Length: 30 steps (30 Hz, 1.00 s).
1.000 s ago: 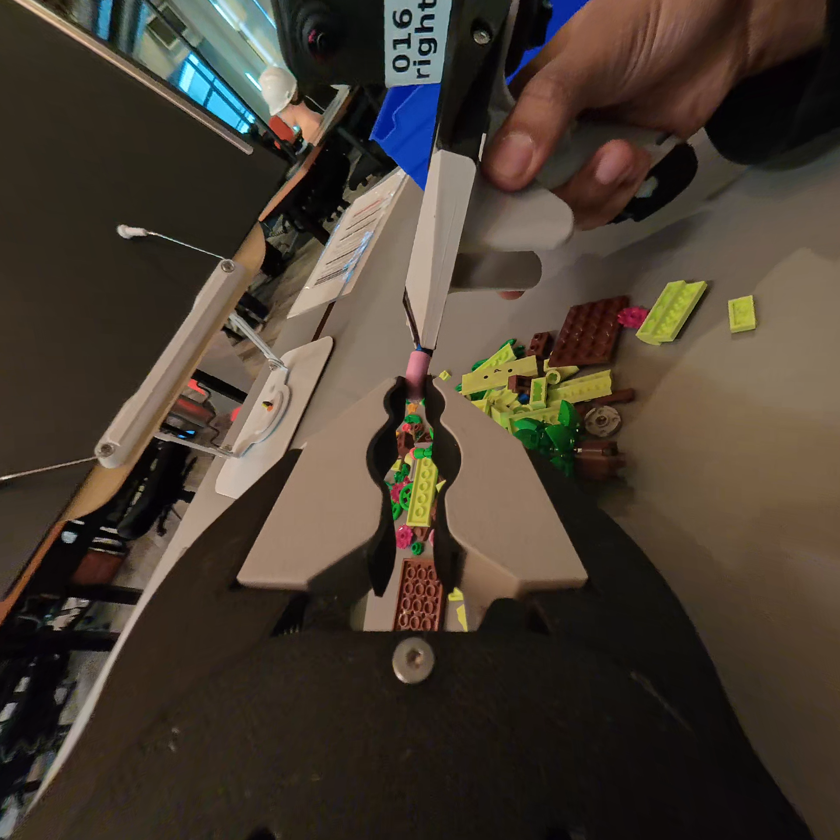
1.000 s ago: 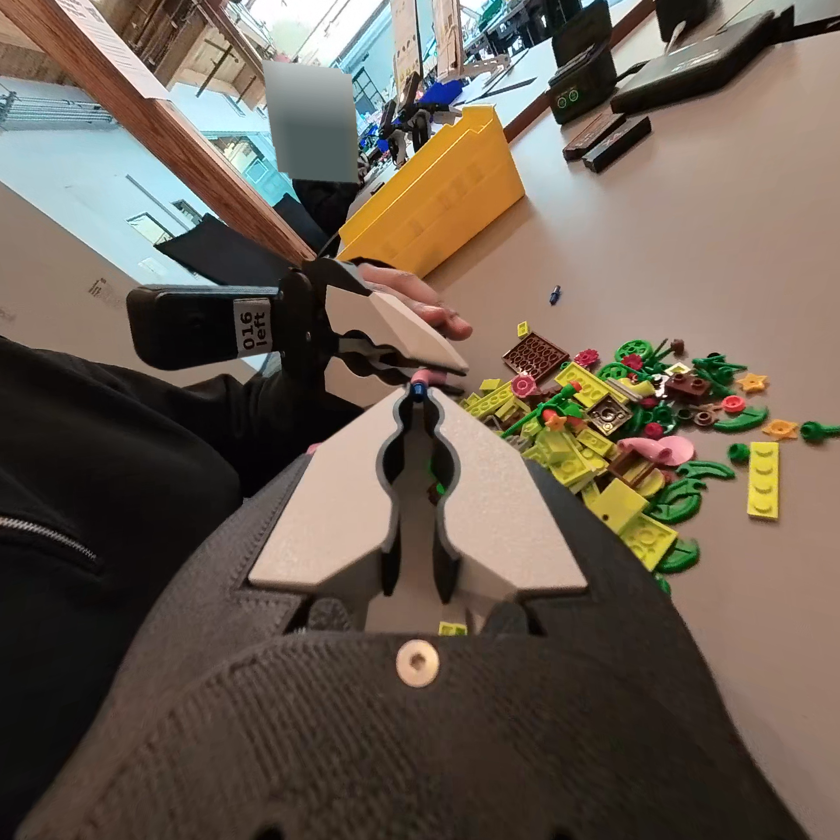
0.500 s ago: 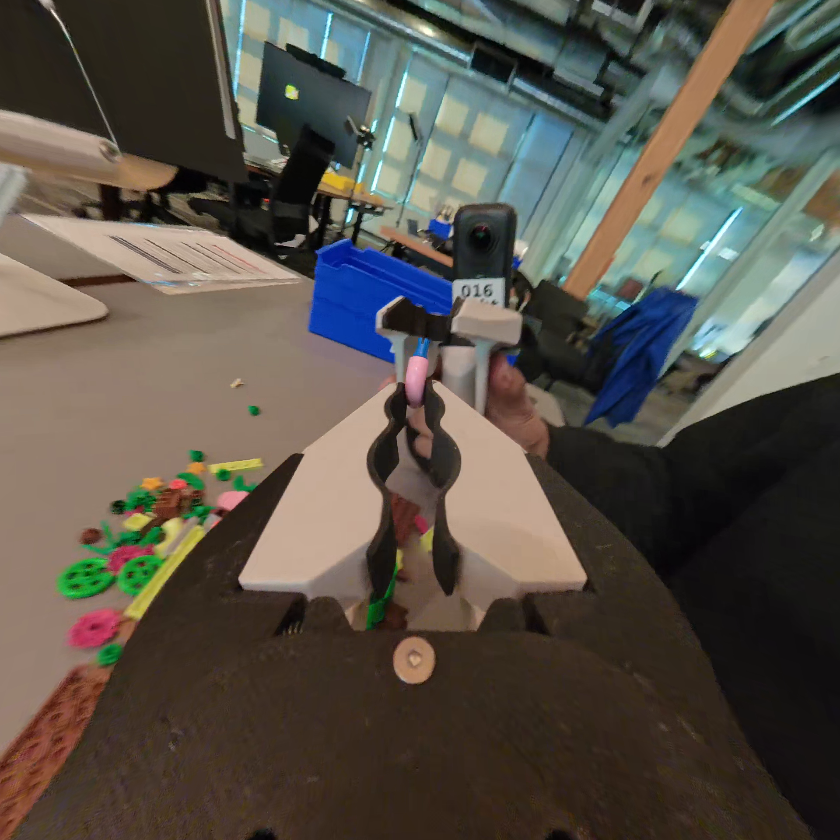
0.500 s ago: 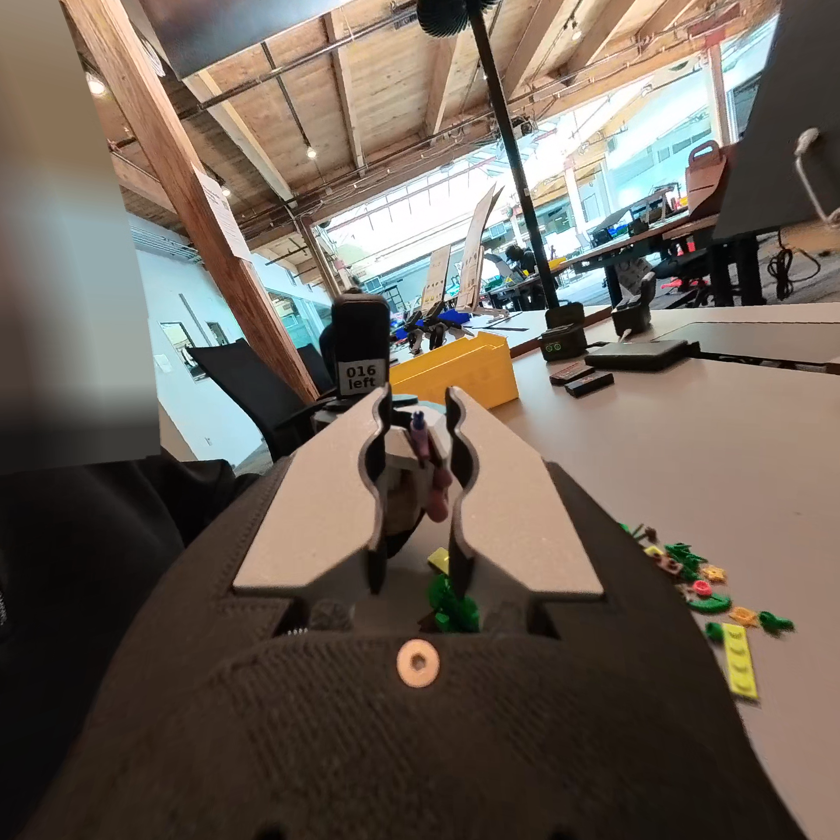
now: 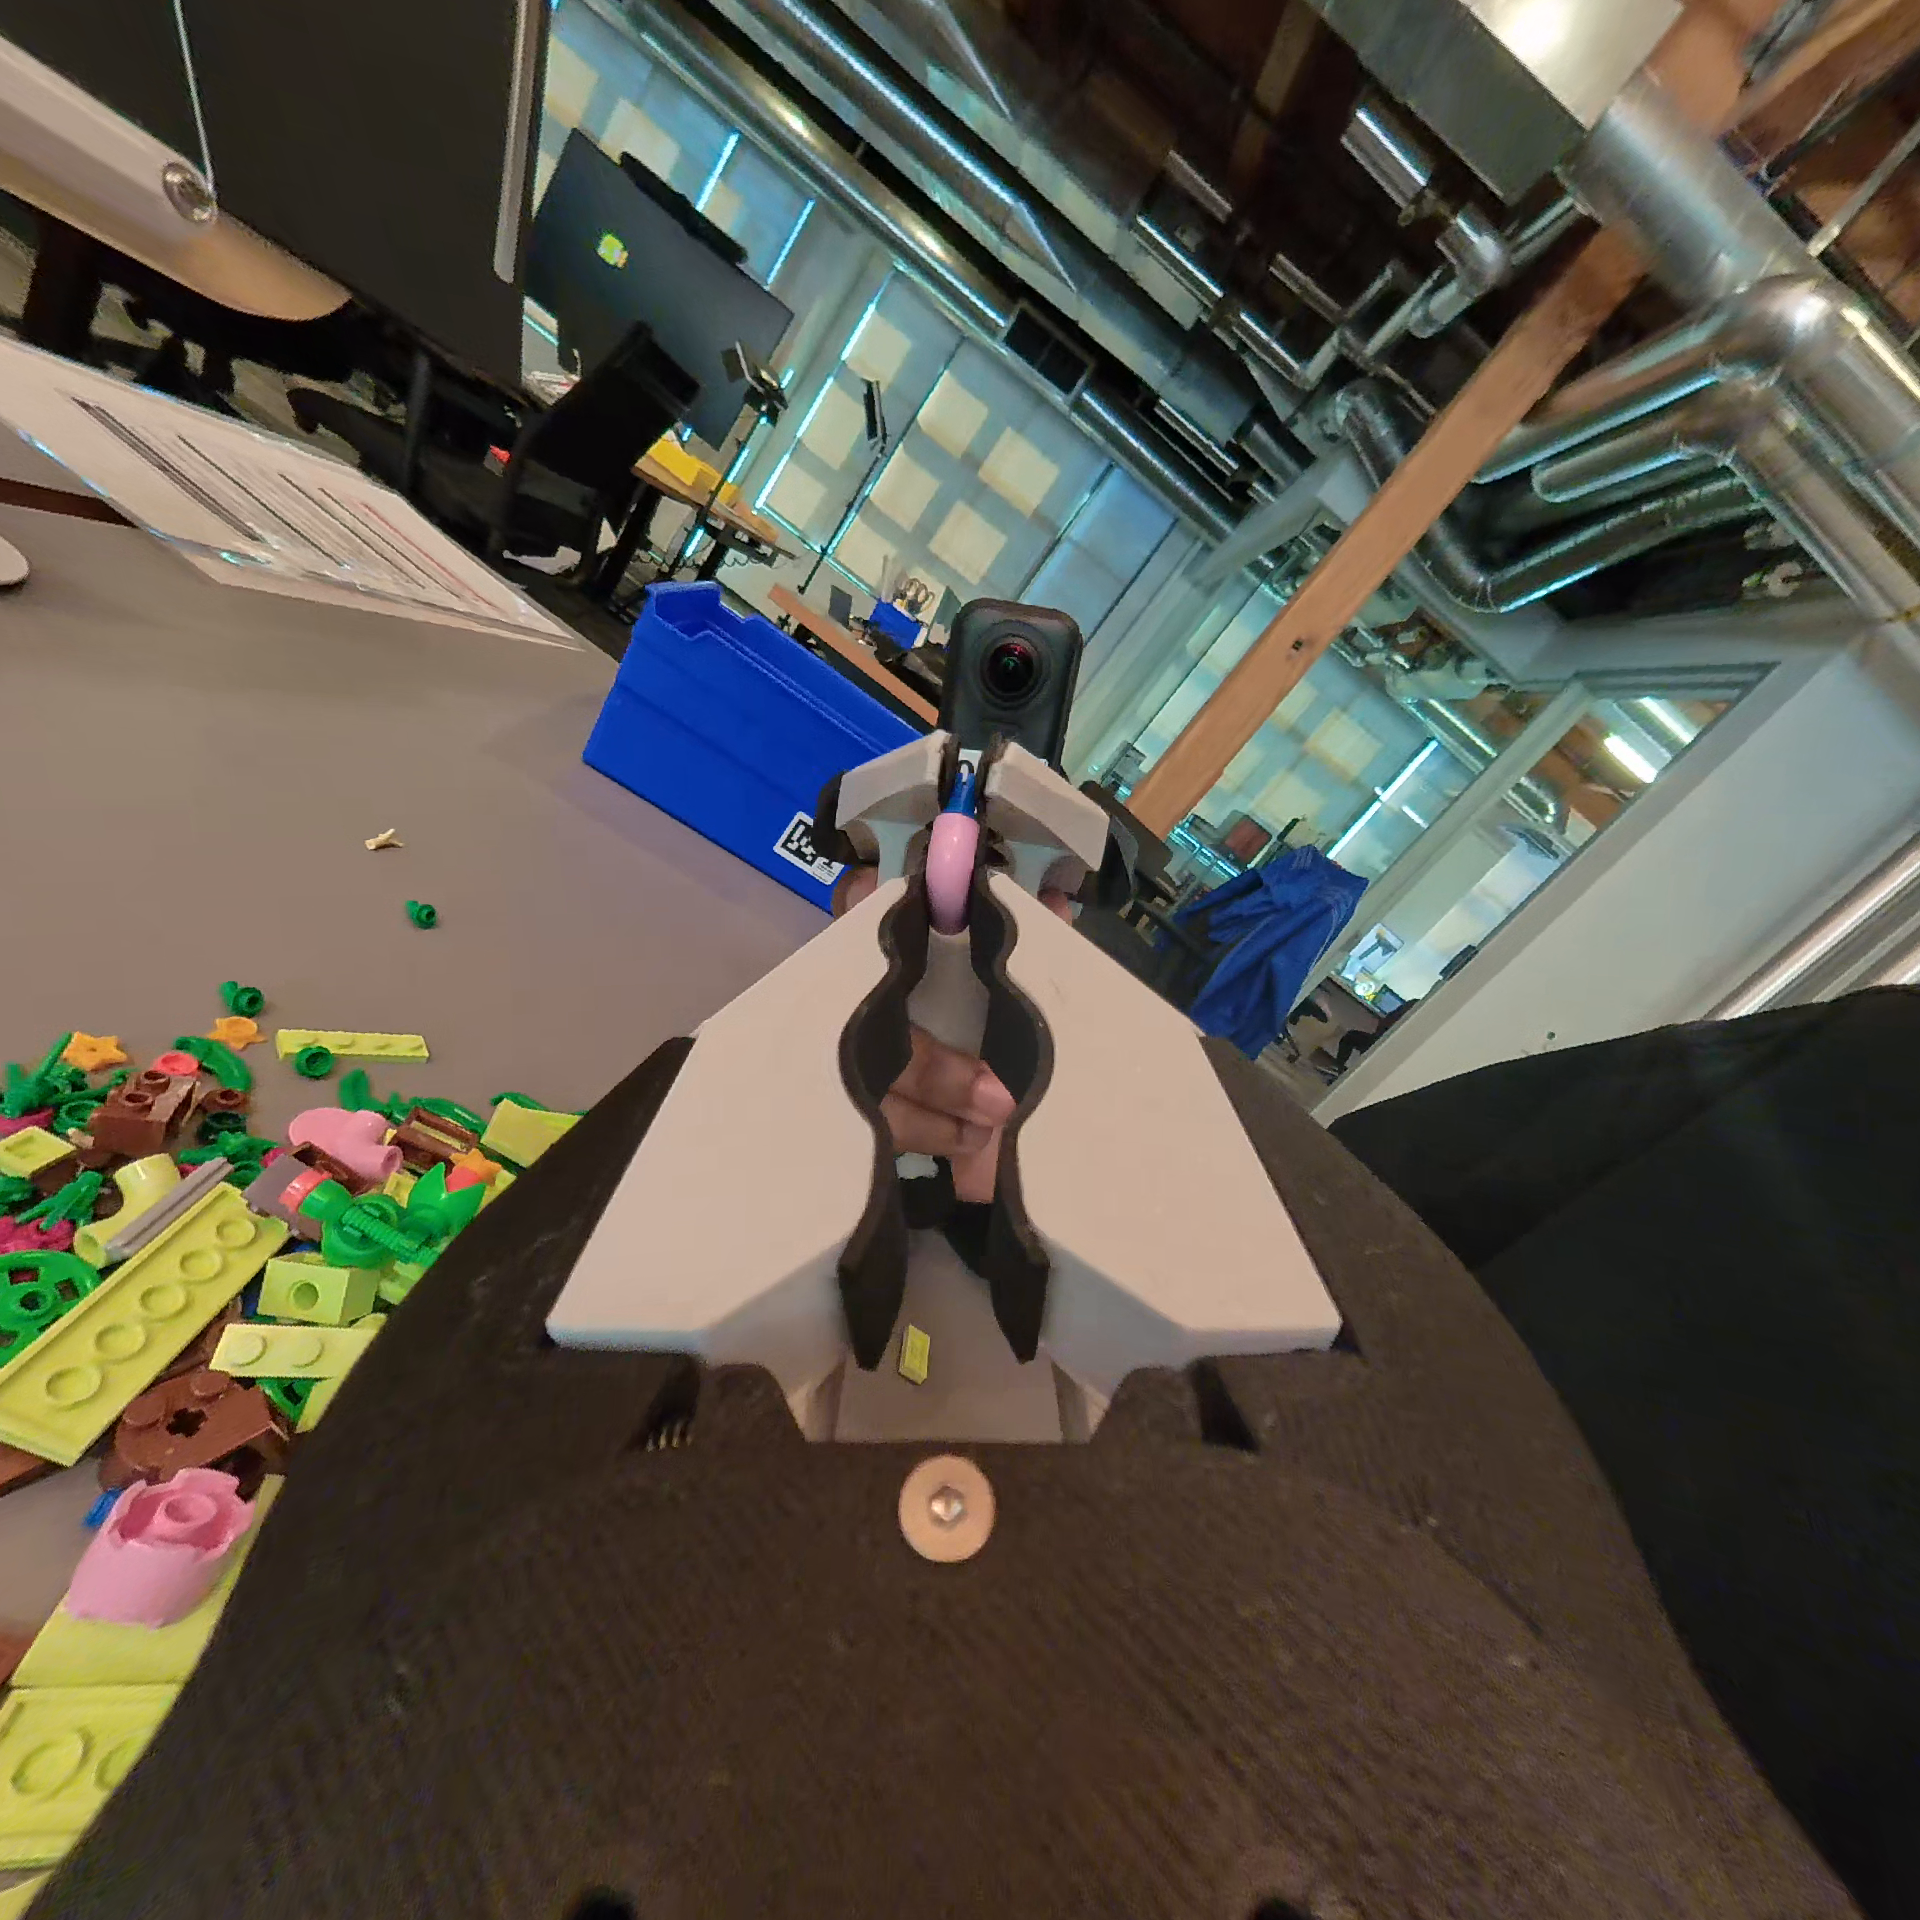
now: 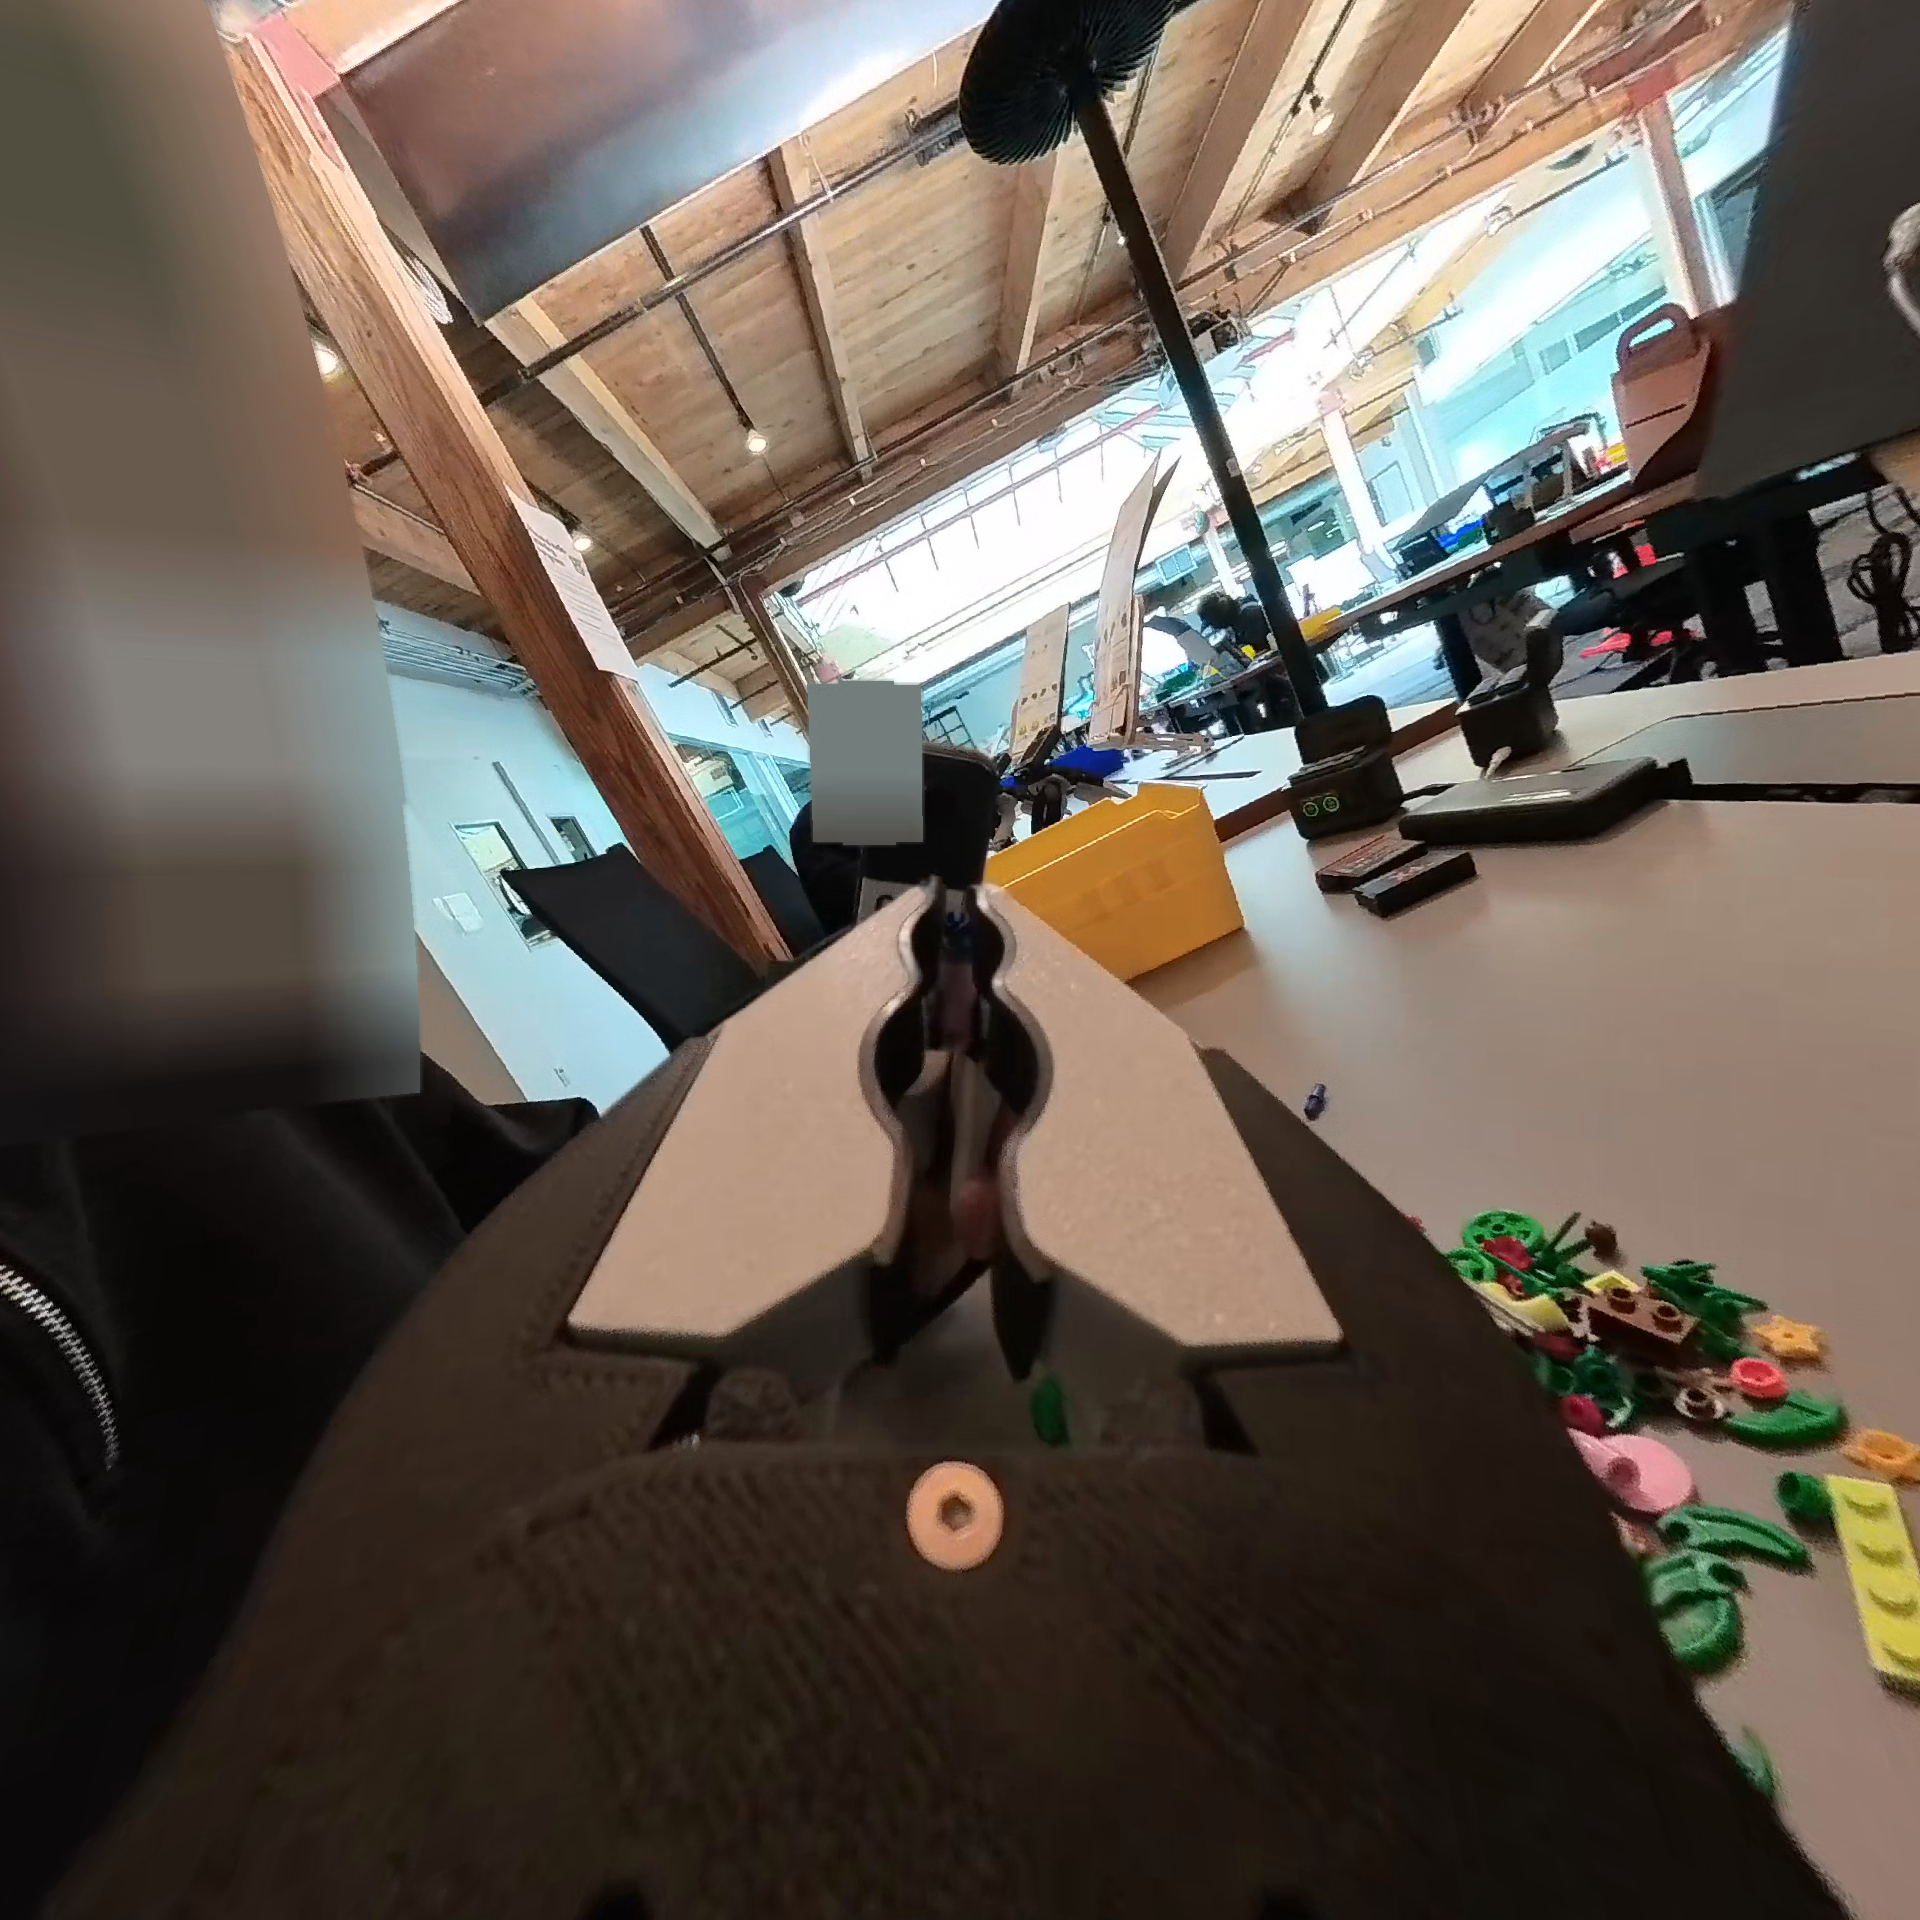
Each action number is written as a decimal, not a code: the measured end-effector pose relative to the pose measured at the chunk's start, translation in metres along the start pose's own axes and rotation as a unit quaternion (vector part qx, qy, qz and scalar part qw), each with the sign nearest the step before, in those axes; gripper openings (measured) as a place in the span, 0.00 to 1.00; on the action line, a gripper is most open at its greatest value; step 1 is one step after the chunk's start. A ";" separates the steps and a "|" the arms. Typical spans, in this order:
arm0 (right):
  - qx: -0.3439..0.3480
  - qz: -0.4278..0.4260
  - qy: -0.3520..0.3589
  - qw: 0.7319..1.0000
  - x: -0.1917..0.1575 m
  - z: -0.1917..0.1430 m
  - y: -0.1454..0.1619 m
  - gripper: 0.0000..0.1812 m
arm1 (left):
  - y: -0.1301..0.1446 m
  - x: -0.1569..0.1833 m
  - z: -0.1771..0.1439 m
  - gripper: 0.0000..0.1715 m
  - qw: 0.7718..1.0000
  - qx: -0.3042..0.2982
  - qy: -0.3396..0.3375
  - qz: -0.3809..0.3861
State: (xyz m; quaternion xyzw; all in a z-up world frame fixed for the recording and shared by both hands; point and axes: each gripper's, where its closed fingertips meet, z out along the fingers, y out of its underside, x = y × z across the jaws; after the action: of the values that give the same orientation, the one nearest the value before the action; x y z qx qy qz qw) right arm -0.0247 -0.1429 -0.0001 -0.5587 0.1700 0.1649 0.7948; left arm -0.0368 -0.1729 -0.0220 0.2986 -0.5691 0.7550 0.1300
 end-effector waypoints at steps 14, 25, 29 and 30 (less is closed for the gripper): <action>-0.050 0.021 0.022 0.998 0.007 0.002 0.013 0.00 | 0.001 -0.003 0.000 0.11 0.998 -0.005 -0.019 0.055; 0.035 0.111 0.046 0.992 0.017 -0.005 -0.009 0.00 | -0.013 -0.007 0.009 0.04 0.996 0.049 -0.012 -0.071; 0.062 0.112 0.060 0.990 0.018 -0.008 -0.017 0.00 | -0.018 -0.003 0.011 0.04 0.982 0.062 0.050 -0.168; 0.065 0.114 0.060 0.990 0.017 -0.007 -0.018 0.00 | -0.020 -0.001 0.010 0.05 0.979 0.065 0.063 -0.182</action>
State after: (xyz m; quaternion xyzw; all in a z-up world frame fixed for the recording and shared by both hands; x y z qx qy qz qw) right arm -0.0017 -0.1537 0.0048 -0.4919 0.2899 0.2093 0.7939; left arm -0.0224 -0.1761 -0.0052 0.3570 -0.4457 0.7714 0.2807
